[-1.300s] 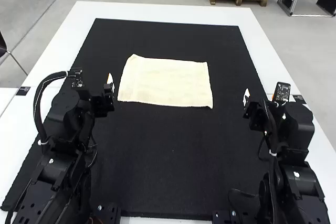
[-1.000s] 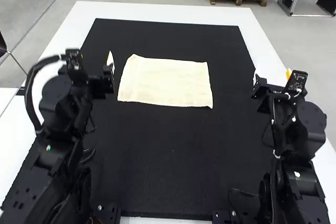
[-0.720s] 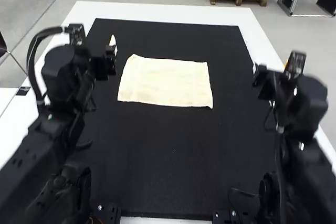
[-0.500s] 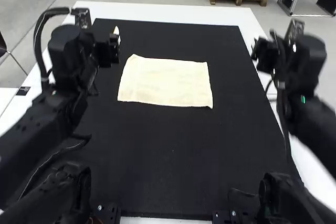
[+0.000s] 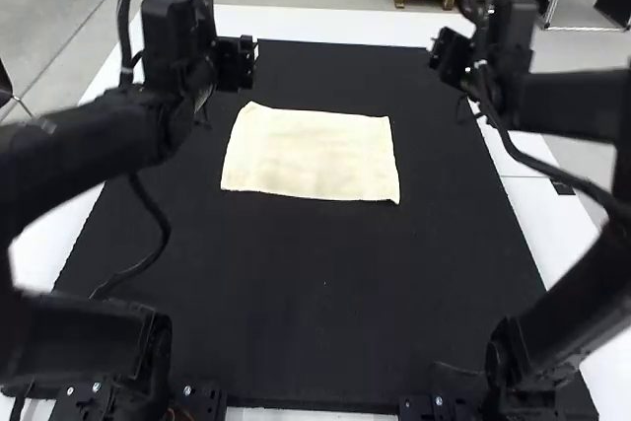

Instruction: Fold the towel.

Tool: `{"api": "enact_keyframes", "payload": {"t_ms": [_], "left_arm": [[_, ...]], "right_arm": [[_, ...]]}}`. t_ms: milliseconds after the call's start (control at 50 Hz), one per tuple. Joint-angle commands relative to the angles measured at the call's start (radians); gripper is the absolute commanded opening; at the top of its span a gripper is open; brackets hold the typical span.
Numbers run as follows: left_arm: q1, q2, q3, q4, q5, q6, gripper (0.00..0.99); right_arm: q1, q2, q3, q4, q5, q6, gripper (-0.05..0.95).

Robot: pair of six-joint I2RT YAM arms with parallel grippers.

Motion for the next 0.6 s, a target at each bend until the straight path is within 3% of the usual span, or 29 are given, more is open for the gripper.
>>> {"api": "enact_keyframes", "payload": {"t_ms": [0, 360, 580], "left_arm": [[0.004, 0.073, 0.078, 0.008, 0.064, -0.022, 0.972], [0.124, 0.337, 0.248, 0.014, 0.19, -0.056, 0.972], [0.133, 0.438, 0.332, 0.014, 0.197, -0.058, 0.972]], "right_arm": [[0.023, 0.075, 0.076, 0.007, -0.009, 0.042, 0.91], [0.032, 0.379, 0.249, 0.01, -0.039, 0.052, 0.91], [0.034, 0.547, 0.369, 0.007, -0.073, 0.077, 0.91]]}}
